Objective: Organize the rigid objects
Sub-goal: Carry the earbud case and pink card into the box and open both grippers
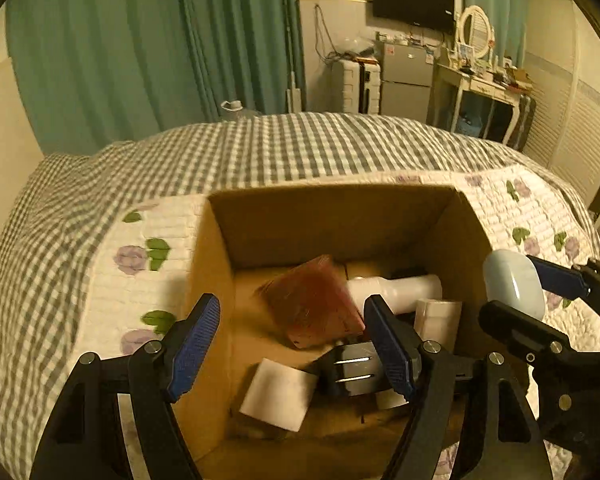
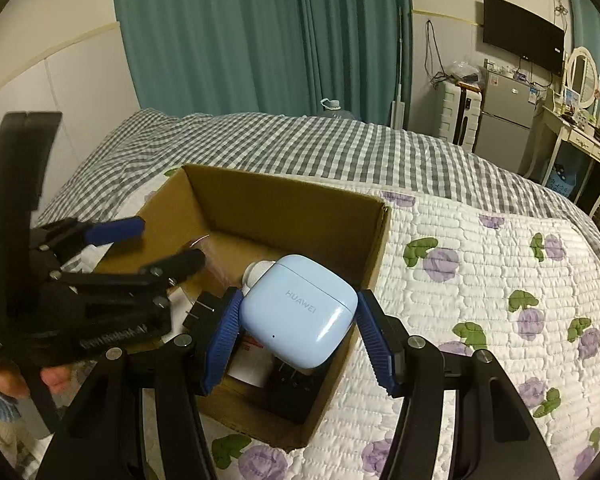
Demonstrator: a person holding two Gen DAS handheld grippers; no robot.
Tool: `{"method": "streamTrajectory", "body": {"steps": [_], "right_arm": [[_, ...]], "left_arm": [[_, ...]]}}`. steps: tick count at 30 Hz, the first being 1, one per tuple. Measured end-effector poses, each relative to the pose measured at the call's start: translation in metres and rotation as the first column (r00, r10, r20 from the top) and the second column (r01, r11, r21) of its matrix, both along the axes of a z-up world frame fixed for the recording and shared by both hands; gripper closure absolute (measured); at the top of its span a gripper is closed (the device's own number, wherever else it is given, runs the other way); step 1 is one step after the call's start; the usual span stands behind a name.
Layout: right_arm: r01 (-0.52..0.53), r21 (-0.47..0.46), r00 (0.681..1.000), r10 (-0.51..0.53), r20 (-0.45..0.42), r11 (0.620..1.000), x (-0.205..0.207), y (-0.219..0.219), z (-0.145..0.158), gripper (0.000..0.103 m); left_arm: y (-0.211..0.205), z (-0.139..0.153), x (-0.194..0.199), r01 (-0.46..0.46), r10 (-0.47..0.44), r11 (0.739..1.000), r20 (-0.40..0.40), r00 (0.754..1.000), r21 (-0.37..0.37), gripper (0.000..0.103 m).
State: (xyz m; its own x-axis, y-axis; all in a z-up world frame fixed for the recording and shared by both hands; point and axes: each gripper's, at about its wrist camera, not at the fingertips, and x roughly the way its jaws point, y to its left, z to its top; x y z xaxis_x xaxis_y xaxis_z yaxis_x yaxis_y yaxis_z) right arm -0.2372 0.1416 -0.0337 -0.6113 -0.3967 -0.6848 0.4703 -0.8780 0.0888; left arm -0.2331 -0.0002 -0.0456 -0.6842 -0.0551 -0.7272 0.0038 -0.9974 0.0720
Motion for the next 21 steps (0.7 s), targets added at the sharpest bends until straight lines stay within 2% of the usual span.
{"method": "streamTrajectory", "body": {"steps": [8,16,21], "right_arm": [[-0.031,0.034,1.0,0.031,-0.005,0.999,-0.009,-0.019,0.01,0.045],[-0.06,0.059,0.997,0.057,0.059,0.996,-0.048,-0.065,-0.012,0.045],[-0.083,0.097,0.995,0.077,0.064,0.992,-0.057,-0.092,-0.023,0.045]], "left_arm": [[-0.022,0.021,0.016,-0.033,0.033,0.999,-0.022,0.999,0.011,0.026],[-0.046,0.014,0.016,-0.059,0.059,0.998,-0.022,0.998,0.021,0.026],[-0.062,0.007,0.014,-0.081,0.082,0.996,-0.025,0.996,0.035,0.026]]}}
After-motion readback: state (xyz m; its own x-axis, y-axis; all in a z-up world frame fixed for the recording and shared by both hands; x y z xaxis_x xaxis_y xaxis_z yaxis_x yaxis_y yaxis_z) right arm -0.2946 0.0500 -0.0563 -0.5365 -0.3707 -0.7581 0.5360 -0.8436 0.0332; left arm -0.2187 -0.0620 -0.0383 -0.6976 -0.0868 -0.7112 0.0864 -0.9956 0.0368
